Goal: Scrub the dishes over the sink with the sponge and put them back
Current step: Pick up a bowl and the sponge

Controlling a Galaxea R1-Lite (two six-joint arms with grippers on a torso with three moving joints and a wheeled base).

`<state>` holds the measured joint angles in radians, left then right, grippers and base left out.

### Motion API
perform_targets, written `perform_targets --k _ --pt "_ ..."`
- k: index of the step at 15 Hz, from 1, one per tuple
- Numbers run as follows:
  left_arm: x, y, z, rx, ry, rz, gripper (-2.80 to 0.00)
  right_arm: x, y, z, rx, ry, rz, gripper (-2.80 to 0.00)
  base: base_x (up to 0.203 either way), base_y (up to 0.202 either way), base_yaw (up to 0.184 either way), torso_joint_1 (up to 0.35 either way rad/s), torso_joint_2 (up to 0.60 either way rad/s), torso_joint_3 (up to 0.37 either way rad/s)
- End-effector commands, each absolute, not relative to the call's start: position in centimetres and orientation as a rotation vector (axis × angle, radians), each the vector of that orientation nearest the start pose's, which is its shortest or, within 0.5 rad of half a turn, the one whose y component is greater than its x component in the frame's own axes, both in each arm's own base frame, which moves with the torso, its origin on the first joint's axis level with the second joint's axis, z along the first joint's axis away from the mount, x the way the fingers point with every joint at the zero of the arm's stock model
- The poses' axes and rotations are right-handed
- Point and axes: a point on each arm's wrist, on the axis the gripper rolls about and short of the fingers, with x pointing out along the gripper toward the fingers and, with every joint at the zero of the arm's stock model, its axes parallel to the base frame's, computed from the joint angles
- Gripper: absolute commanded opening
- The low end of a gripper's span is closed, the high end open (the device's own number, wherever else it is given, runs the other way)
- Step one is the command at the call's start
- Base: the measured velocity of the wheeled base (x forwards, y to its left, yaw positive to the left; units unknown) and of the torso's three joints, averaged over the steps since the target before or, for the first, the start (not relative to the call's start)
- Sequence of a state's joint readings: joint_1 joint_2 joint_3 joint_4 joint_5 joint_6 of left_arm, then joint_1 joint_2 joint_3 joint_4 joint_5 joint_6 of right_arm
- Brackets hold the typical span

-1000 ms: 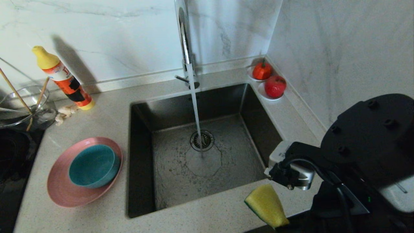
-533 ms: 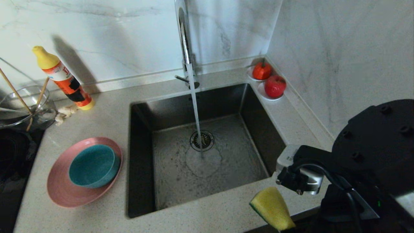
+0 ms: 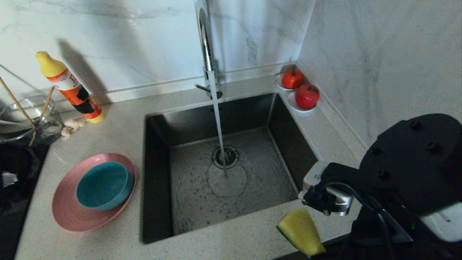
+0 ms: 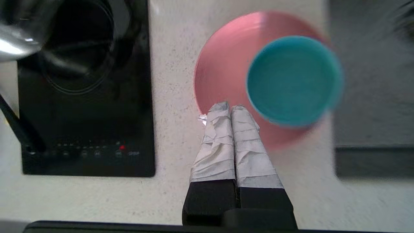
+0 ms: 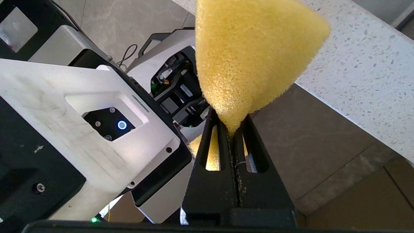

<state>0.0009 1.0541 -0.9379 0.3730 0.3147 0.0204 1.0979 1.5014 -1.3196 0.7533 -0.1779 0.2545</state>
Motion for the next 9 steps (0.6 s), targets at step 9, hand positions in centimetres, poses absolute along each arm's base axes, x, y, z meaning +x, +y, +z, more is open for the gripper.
perform_targets --k 9 --pt "28.5 2.9 21.3 -0.126 0.820 0.461 -2.80 11.0 20.6 25.8 -0.350 0.882 0.728 -2.80 0.000 0.000 0.000 0.000 0.00 0.000"
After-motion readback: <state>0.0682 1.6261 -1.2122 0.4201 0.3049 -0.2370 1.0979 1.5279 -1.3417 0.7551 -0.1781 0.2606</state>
